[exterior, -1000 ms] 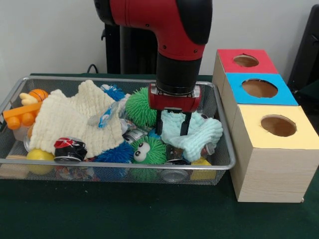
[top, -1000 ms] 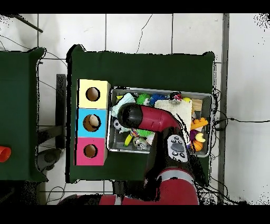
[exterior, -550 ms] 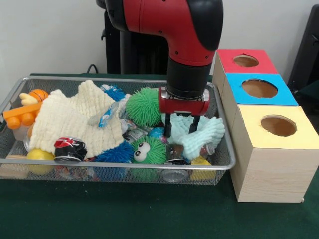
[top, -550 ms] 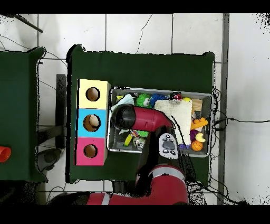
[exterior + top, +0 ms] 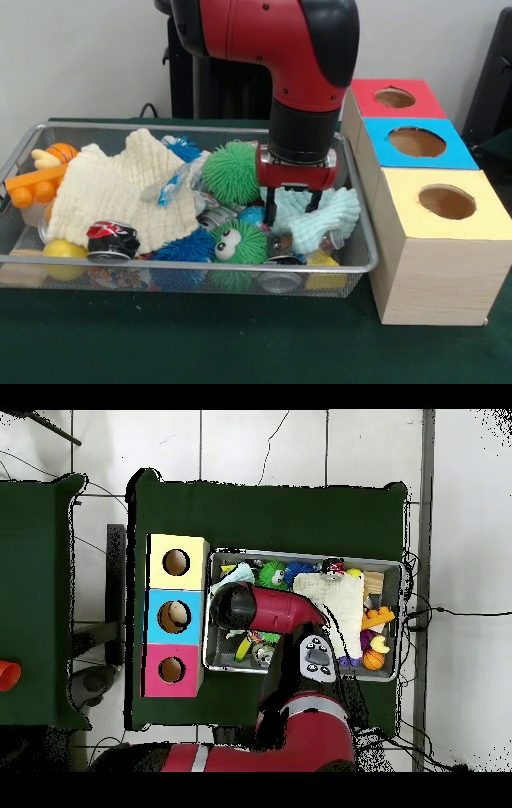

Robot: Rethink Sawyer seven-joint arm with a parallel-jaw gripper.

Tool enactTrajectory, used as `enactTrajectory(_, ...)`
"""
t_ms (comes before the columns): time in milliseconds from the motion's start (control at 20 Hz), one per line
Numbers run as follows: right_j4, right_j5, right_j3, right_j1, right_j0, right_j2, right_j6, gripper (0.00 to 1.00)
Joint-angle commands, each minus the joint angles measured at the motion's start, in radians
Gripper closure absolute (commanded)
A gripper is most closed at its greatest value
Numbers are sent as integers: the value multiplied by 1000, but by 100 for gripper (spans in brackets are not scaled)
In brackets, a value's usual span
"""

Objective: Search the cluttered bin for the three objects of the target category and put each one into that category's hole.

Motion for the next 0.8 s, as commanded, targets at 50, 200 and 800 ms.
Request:
enactTrajectory(50,-9,-78,-21,80,-30,78,138,0)
enactTrajectory(200,-12,-90,-26,94,-38,87,128,0)
enactTrajectory(800,-19,-120,-37,116,-41,88,124,0)
